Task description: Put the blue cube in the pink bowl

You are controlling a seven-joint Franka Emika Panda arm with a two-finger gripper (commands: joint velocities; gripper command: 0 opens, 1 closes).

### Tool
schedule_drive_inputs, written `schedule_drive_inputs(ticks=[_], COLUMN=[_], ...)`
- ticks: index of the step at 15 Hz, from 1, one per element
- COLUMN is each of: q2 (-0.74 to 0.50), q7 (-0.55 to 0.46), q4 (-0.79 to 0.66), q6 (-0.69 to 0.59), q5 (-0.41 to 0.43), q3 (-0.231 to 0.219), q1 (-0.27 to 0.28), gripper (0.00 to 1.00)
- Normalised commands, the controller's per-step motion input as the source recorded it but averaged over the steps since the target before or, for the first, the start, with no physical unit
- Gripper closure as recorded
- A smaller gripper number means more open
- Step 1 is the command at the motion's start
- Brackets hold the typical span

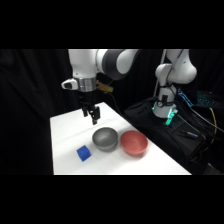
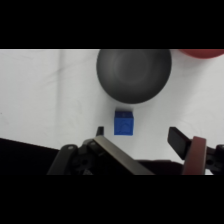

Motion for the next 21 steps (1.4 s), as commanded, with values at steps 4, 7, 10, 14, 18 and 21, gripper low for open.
schedule_drive_inputs(ticks=[4,7,10,14,18,21], q2=[0.47,0.44,0.43,0.37,0.25,0.13], q7=[-0.17,-0.15,-0.18,-0.15,-0.11,-0.11], q4=[0.80,0.76,0.63,0.46,0.26,0.07], q6=[-0.40,-0.35,-0.18,-0.04,0.07,0.18], q5=[0.063,0.105,0.149,0.120,0.089,0.080], q3=[0.011,0.034,0.080,0.085,0.080,0.086], q1=[-0.070,-0.067,-0.079,-0.070,-0.050,-0.029], gripper=[0.00,0.00,0.00,0.00,0.00,0.00])
